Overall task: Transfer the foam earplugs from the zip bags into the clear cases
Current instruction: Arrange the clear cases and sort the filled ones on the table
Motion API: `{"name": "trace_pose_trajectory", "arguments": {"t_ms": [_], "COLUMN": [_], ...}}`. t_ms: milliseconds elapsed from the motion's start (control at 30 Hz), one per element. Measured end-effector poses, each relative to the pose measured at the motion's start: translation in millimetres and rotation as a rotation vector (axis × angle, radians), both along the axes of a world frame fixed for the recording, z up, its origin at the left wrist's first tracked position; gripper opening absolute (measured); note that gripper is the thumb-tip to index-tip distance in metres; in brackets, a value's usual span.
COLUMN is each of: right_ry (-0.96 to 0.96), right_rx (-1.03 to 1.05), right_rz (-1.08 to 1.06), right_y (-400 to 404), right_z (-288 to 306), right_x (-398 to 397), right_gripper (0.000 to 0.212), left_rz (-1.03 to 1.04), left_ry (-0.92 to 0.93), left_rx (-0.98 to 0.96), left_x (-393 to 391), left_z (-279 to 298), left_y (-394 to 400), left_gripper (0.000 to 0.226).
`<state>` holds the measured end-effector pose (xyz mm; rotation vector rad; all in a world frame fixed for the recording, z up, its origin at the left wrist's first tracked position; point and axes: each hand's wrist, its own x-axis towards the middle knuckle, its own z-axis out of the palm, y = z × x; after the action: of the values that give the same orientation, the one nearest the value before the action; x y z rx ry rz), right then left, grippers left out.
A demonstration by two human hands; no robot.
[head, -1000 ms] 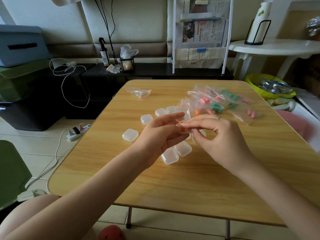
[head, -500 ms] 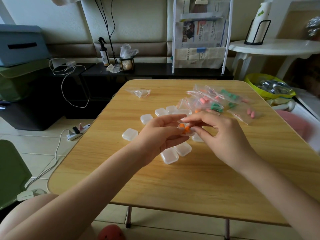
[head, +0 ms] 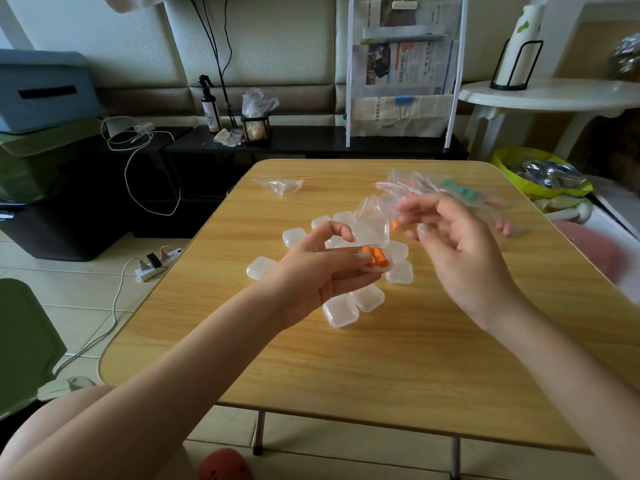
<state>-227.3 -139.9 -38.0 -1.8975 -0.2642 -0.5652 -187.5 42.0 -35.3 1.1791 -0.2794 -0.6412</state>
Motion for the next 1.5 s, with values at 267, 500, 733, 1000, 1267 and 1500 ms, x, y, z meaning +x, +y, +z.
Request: {"name": "trace_pose_trajectory", "arguments": {"t_ms": [267,500,733,1000,1267,1500], "right_ry": [0.165,-0.002,0.003,0.065,0.114,0.098], "right_rx": [-0.138,-0.385,-0.194,0.006,-0.125,-0.268], "right_rz": [0.117,0.053,-0.011,0.165,0.149,-0.253], "right_y": [-0.1,3.2,2.3,13.4,11.9,-17.2], "right_z": [-9.8,-13.9,-15.7,-15.0,-19.8,-20.3], "right_x": [-0.2,0.0,0.3,-2.8,-1.7,8.9], "right_gripper": [0.06,0.043,0.019,0.029,0.029,0.029], "left_rz": [0.0,0.007,-0.011,-0.008,0.083,0.058], "left_ry": [0.075,0.154,-0.044,-0.125,-0.214,-0.95], "left_rx": [-0.004,-0.03,0.119,0.133,0.272,0.818], "left_x": [1.5,-0.2,-2.9,-4.1,5.3,9.9], "left_z": [0.2,6.6,5.7,3.3,-1.0,2.3], "left_y": [-1.2,-1.6,-2.0,-1.5,5.3,14.6], "left_gripper": [0.01,0.014,0.03,0.049,0.049,0.051]}}
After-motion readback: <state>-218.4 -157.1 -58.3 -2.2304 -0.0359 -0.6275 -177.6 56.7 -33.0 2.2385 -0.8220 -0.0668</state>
